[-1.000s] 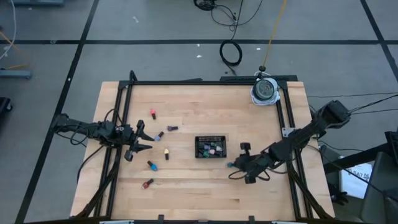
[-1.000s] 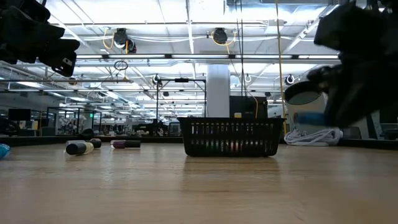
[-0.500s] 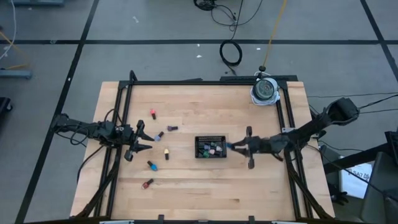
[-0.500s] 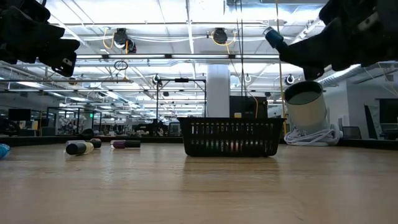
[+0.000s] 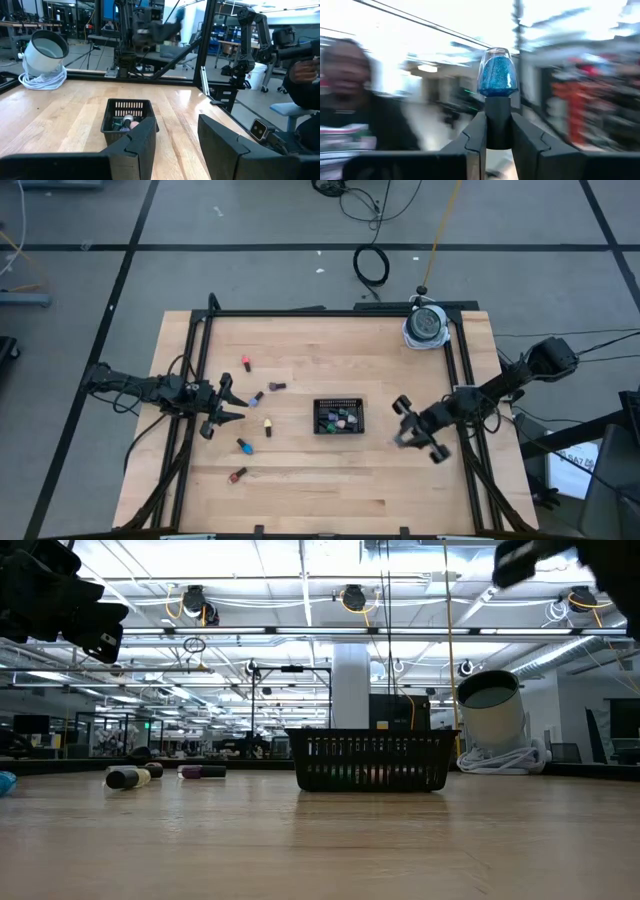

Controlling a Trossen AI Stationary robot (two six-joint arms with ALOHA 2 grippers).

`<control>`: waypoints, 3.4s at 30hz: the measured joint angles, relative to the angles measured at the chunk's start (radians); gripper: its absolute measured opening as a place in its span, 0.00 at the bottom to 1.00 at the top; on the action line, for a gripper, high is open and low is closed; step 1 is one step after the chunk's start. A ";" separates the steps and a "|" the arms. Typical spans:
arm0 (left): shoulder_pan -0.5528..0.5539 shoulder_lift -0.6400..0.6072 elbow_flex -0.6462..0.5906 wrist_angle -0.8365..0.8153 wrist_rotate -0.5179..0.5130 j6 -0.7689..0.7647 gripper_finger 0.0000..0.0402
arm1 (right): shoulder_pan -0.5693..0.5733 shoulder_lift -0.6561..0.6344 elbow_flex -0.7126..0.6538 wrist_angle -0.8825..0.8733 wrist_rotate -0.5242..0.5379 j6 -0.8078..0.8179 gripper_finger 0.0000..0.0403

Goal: Pick & Place Nail Polish
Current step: Put the right blue nail polish into the black bin

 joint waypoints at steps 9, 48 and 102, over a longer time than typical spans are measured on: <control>0.000 0.000 0.000 0.000 0.000 0.000 0.36 | 0.099 0.002 0.048 0.052 -0.150 -0.004 0.12; 0.000 0.000 0.000 0.000 0.000 0.000 0.36 | 0.139 0.002 0.073 0.039 -0.176 -0.036 0.12; 0.000 0.000 0.000 0.000 0.000 0.000 0.36 | 0.139 0.002 0.073 0.004 -0.201 -0.027 0.12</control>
